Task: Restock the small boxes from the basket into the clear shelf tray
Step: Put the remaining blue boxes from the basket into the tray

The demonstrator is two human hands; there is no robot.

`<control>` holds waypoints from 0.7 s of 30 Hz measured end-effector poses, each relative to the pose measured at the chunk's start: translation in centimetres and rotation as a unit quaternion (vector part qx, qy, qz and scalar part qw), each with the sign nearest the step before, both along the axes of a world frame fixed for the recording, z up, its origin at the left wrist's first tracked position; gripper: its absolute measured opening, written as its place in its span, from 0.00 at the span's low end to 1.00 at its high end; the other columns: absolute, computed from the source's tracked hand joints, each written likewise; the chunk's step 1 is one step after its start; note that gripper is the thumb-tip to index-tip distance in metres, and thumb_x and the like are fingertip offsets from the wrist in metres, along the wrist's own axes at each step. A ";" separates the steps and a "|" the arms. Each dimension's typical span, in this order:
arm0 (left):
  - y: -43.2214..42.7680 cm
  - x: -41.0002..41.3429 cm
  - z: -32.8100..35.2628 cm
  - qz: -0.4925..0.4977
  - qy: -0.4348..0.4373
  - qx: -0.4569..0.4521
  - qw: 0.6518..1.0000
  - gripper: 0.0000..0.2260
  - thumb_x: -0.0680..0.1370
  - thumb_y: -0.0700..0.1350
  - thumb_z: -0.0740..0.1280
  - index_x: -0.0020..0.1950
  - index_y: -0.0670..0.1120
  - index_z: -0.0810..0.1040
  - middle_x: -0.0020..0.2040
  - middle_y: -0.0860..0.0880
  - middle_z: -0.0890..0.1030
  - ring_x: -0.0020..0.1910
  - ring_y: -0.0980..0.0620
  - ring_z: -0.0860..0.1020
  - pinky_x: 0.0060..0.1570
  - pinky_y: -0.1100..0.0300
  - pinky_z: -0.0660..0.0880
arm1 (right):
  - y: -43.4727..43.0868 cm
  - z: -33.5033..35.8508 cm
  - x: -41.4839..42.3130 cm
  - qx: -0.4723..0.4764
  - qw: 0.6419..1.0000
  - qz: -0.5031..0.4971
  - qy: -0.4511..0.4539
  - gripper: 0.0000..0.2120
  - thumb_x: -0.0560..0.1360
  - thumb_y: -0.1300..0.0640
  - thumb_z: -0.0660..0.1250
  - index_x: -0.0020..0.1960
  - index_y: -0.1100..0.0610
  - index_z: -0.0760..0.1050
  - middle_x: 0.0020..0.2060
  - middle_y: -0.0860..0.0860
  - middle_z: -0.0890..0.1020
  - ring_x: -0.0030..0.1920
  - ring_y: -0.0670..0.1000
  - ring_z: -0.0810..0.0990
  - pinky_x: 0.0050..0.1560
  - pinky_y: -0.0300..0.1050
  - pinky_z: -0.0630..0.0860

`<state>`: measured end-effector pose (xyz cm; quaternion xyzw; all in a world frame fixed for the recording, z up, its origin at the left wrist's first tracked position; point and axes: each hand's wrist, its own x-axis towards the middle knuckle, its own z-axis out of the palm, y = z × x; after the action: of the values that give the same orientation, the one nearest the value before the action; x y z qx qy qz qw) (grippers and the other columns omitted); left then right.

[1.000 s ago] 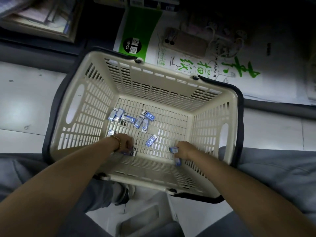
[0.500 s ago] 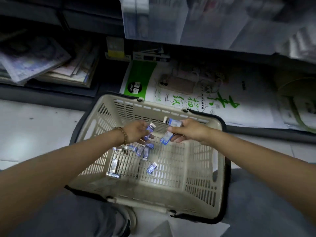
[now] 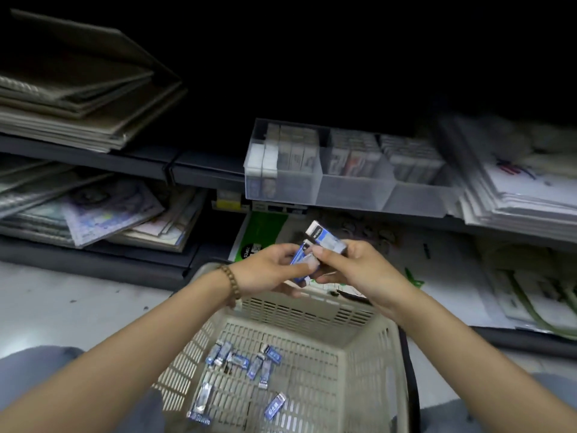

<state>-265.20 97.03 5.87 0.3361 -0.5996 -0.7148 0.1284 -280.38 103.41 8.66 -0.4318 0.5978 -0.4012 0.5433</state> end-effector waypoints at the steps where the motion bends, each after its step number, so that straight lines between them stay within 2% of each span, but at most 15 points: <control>1: -0.1 0.0 0.0 -0.005 -0.015 -0.009 1.000 0.08 0.78 0.44 0.64 0.56 0.47 0.74 0.42 0.52 0.79 0.36 0.60 0.77 0.35 0.68 0.76 | 0.0 0.0 0.2 -0.005 1.000 0.004 0.022 0.12 0.78 0.60 0.63 0.56 0.67 0.77 0.42 0.57 0.83 0.37 0.48 0.80 0.40 0.35 0.79; 4: -0.6 0.2 0.5 -0.026 -0.068 -0.044 0.996 0.12 0.78 0.46 0.63 0.59 0.45 0.71 0.38 0.53 0.77 0.33 0.61 0.77 0.33 0.68 0.75 | -0.3 -0.1 1.1 -0.006 0.998 0.022 0.053 0.13 0.79 0.59 0.61 0.56 0.66 0.77 0.42 0.56 0.82 0.39 0.50 0.81 0.43 0.38 0.78; 6: -1.1 0.3 0.9 -0.040 -0.088 -0.069 0.993 0.12 0.78 0.47 0.63 0.59 0.44 0.70 0.36 0.53 0.75 0.31 0.61 0.75 0.33 0.68 0.74 | -0.3 0.1 1.4 -0.002 0.999 0.017 0.040 0.14 0.80 0.55 0.58 0.54 0.61 0.78 0.41 0.53 0.82 0.39 0.47 0.81 0.43 0.38 0.78; 9: -1.7 0.6 1.4 -0.035 -0.085 -0.079 0.993 0.08 0.79 0.48 0.61 0.55 0.46 0.72 0.38 0.52 0.74 0.31 0.60 0.72 0.32 0.67 0.73 | -0.5 0.3 1.5 -0.010 0.999 -0.035 -0.005 0.15 0.81 0.50 0.55 0.53 0.55 0.79 0.45 0.52 0.83 0.43 0.47 0.80 0.46 0.38 0.77; 12: -2.2 0.8 1.6 -0.006 -0.089 -0.087 0.992 0.05 0.80 0.48 0.59 0.50 0.48 0.71 0.41 0.51 0.74 0.32 0.58 0.71 0.29 0.67 0.71 | -0.8 0.3 1.0 -0.051 0.994 -0.094 0.032 0.13 0.81 0.51 0.57 0.56 0.52 0.78 0.49 0.48 0.81 0.46 0.45 0.77 0.50 0.38 0.75; 14: -2.3 1.0 1.5 0.020 -0.096 -0.105 0.990 0.06 0.80 0.50 0.57 0.47 0.49 0.70 0.41 0.51 0.72 0.31 0.59 0.71 0.28 0.67 0.70 | -0.9 0.3 0.4 -0.065 0.990 -0.124 -0.006 0.11 0.80 0.56 0.58 0.59 0.53 0.77 0.45 0.48 0.81 0.43 0.44 0.78 0.48 0.36 0.76; 17: -2.5 1.1 1.2 0.073 -0.094 -0.120 0.986 0.11 0.80 0.52 0.56 0.50 0.45 0.70 0.41 0.51 0.71 0.30 0.59 0.70 0.26 0.67 0.68 | -1.1 0.3 -0.2 -0.070 0.986 -0.129 -0.084 0.09 0.80 0.60 0.58 0.57 0.52 0.75 0.40 0.50 0.84 0.40 0.45 0.83 0.41 0.34 0.79; 19: -2.6 1.1 1.0 0.108 -0.085 -0.119 0.983 0.14 0.80 0.54 0.55 0.51 0.44 0.70 0.40 0.51 0.71 0.30 0.58 0.70 0.25 0.67 0.67 | -1.2 0.3 -0.3 -0.069 0.983 -0.130 -0.106 0.08 0.81 0.60 0.58 0.56 0.54 0.74 0.41 0.51 0.85 0.39 0.46 0.84 0.41 0.36 0.80; 21: -2.6 0.7 1.0 0.147 -0.060 -0.081 0.984 0.13 0.81 0.53 0.54 0.51 0.44 0.70 0.39 0.51 0.71 0.30 0.56 0.70 0.25 0.66 0.67 | -1.2 0.1 -0.2 -0.059 0.981 -0.139 -0.123 0.09 0.80 0.54 0.58 0.53 0.55 0.76 0.42 0.51 0.85 0.40 0.46 0.84 0.42 0.37 0.80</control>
<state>-264.46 94.41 6.87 0.4517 -0.6060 -0.6157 0.2228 -280.58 102.17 8.73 -0.3232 0.5561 -0.5572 0.5252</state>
